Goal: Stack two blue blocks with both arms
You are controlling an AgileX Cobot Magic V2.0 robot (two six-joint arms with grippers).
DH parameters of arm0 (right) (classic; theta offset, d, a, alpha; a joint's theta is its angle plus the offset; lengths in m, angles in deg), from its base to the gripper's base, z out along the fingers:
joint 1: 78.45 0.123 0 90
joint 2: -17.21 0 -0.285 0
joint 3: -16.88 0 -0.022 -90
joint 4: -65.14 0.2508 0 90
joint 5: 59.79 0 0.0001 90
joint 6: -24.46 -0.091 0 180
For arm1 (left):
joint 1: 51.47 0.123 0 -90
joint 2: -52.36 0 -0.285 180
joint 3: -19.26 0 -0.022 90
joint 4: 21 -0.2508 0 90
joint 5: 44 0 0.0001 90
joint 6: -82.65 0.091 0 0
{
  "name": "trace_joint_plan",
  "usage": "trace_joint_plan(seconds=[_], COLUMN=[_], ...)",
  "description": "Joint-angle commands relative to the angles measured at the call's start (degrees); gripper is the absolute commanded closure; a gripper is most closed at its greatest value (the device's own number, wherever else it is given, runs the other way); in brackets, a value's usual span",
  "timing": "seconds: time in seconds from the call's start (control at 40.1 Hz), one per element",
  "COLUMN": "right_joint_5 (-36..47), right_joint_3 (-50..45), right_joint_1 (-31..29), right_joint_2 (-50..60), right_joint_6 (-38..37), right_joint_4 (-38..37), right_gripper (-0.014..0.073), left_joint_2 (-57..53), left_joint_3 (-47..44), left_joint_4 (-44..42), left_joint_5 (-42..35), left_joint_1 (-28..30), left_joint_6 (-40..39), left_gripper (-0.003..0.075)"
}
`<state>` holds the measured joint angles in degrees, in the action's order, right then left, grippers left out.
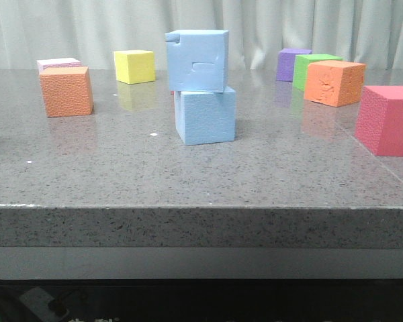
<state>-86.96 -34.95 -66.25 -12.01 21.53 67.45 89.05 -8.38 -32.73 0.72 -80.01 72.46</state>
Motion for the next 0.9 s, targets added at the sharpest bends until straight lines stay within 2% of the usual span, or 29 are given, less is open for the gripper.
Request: trace_joint_plan(seconds=[0.0,0.075,0.423,0.872], right_joint_5=[4.19,4.19,4.19,4.19], right_joint_3=[1.52,1.52,1.52,1.52], right_joint_1=[-0.33,-0.33,-0.33,-0.33], right_joint_2=[-0.22,-0.22,-0.22,-0.22], right_joint_6=[0.35,0.35,0.35,0.35], right_joint_4=[-0.52,-0.52,-0.52,-0.52], right_gripper=[0.0697,0.0697,0.0697,0.0697], left_joint_2=[-3.05,-4.84,-5.38,-5.38], left_joint_3=[-2.48,-4.82,-9.91,-10.59], left_joint_4=[1.17,1.43,1.32,1.17], left_joint_5=[-13.19,-16.24,-16.12,-15.86], left_joint_1=[0.02,0.02,0.02,-0.12], left_joint_6=[-0.65,-0.65,-0.65,-0.65], left_gripper=[0.0738,0.0738,0.0738,0.0738])
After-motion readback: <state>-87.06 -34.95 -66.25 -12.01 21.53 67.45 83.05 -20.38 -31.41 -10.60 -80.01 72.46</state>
